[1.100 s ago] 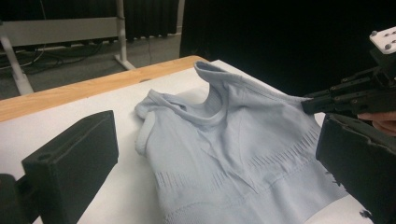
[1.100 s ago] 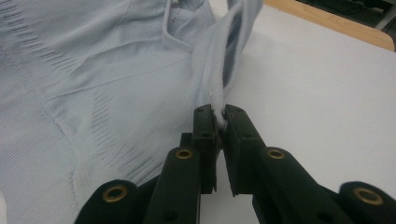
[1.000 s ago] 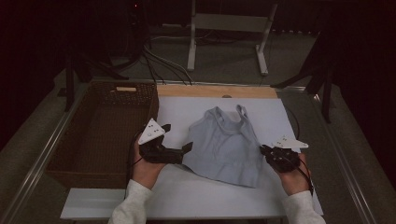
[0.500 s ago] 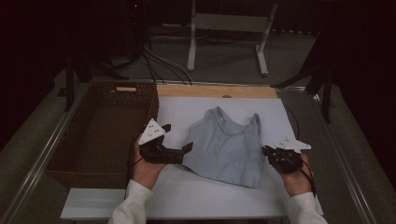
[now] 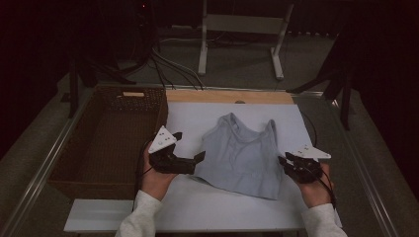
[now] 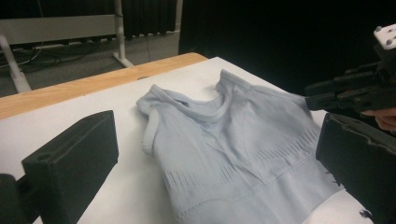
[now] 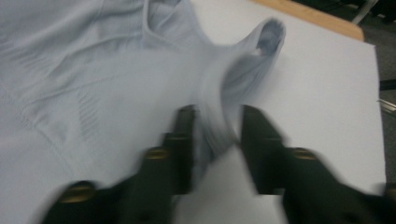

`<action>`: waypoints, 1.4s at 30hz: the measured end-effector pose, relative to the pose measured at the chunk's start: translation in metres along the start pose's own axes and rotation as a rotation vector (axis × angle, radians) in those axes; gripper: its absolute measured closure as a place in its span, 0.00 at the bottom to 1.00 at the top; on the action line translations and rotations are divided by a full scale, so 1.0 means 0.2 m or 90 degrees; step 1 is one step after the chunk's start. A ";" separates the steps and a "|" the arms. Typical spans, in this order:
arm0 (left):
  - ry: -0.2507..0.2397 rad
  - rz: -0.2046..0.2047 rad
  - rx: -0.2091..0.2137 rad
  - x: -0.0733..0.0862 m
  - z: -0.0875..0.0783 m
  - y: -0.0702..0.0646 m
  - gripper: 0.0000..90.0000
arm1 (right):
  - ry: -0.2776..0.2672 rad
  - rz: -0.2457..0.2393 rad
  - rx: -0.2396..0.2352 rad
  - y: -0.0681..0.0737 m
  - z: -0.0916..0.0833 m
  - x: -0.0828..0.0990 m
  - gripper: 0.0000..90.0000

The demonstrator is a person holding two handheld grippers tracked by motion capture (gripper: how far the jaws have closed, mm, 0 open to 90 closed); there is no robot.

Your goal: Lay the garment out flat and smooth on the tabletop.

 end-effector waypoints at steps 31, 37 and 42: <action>0.004 0.001 0.001 0.01 0.01 0.00 0.00 | -0.011 0.037 -0.027 0.10 0.00 0.06 0.24; 0.007 0.000 0.002 0.01 0.02 -0.01 0.00 | 0.002 0.037 -0.032 0.11 0.01 0.09 0.23; 0.011 0.000 0.003 0.02 0.03 -0.01 0.00 | 0.009 0.042 -0.036 0.13 0.02 0.11 0.21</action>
Point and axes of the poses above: each handheld gripper's, and its own axes: z roughly forward along the jaws, x roughly out of its underside, y roughly to its left, the point moved 3 cm from there along z, roughly forward along the jaws, and after that the axes turned 5 degrees about -z, right-handed, at the moved point
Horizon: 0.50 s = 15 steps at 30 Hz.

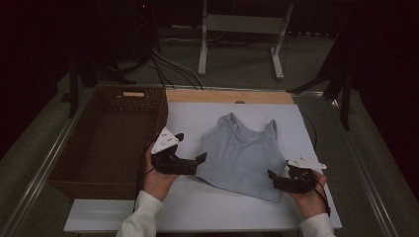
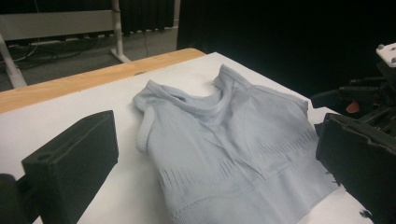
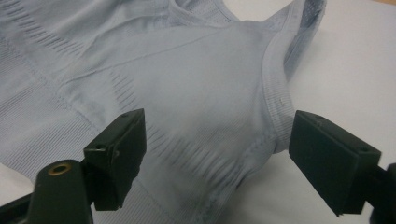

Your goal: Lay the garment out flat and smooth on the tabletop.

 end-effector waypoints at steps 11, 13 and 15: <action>0.009 0.003 0.008 0.02 0.02 -0.01 0.00 | 0.033 -0.007 0.011 0.02 0.03 0.02 0.28; 0.009 0.002 0.009 0.02 0.02 -0.01 0.00 | 0.043 -0.007 0.011 0.01 0.04 0.03 0.32; 0.008 0.001 0.011 0.02 0.02 -0.01 0.00 | 0.047 -0.006 0.007 0.01 0.04 0.03 0.37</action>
Point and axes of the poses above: each handheld gripper's, and its own axes: z roughly forward along the jaws, x roughly out of its underside, y roughly to its left, the point moved 3 cm from there along z, roughly forward along the jaws, and after that the axes turned 5 degrees about -z, right-handed, at the moved point
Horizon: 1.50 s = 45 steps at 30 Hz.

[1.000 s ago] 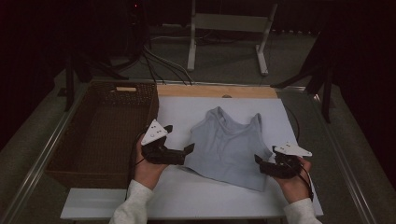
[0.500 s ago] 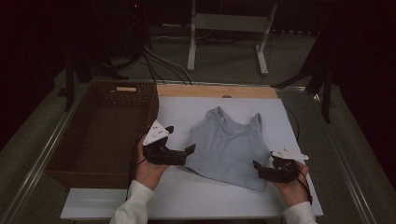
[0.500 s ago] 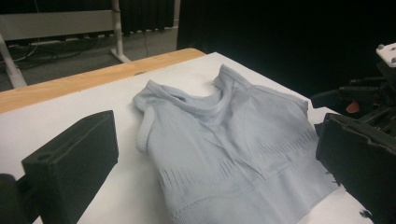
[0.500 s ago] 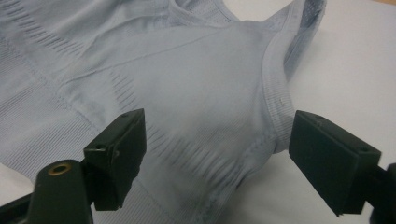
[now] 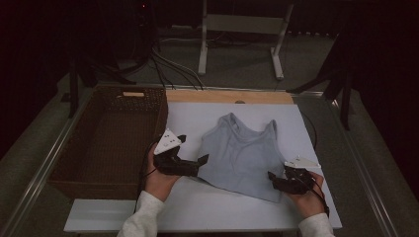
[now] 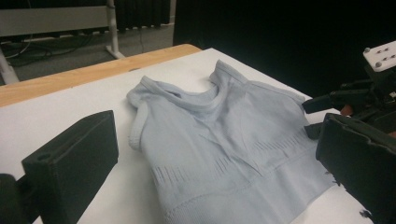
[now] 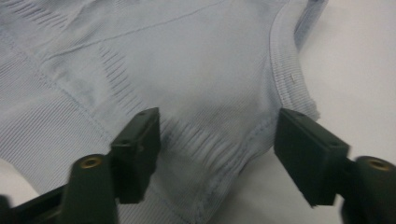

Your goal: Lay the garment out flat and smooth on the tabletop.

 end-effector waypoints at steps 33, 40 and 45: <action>-0.020 0.019 0.017 0.03 0.03 0.00 0.01 | 0.015 -0.015 0.011 -0.02 -0.04 -0.01 1.00; -0.026 0.024 0.014 0.05 0.04 0.00 0.02 | 0.021 -0.010 0.036 -0.06 -0.04 0.00 1.00; -0.028 0.023 0.012 0.07 0.05 0.01 0.02 | 0.022 -0.007 0.046 -0.08 -0.04 0.00 1.00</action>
Point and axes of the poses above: each handheld gripper's, and its own axes: z roughly forward along the jaws, x roughly out of its underside, y roughly to its left, the point moved 3 cm from there along z, roughly forward along the jaws, and after that the axes turned 5 degrees about -z, right-handed, at the moved point
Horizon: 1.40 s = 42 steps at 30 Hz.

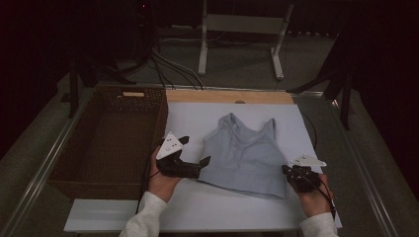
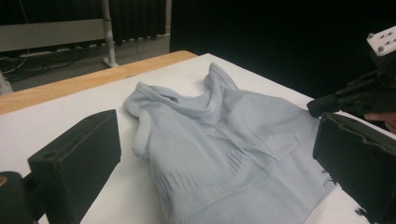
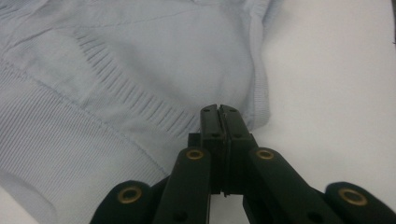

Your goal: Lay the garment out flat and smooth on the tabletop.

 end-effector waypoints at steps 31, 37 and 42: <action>0.084 0.003 -0.049 0.15 0.15 0.01 0.13 | -0.010 0.026 0.002 -0.06 -0.01 0.02 0.99; 0.079 -0.008 -0.051 0.17 0.16 0.03 0.19 | -0.026 0.037 -0.015 -0.06 -0.02 0.02 0.97; 0.082 -0.012 -0.051 0.19 0.17 0.05 0.25 | -0.035 0.039 -0.021 -0.06 -0.02 0.02 0.86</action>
Point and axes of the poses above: each handheld gripper's, and its own axes: z roughly forward along the jaws, x roughly out of its underside, y roughly to its left, the point moved 3 cm from there along z, roughly forward along the jaws, and after that the axes turned 5 degrees about -z, right-handed, at the moved point
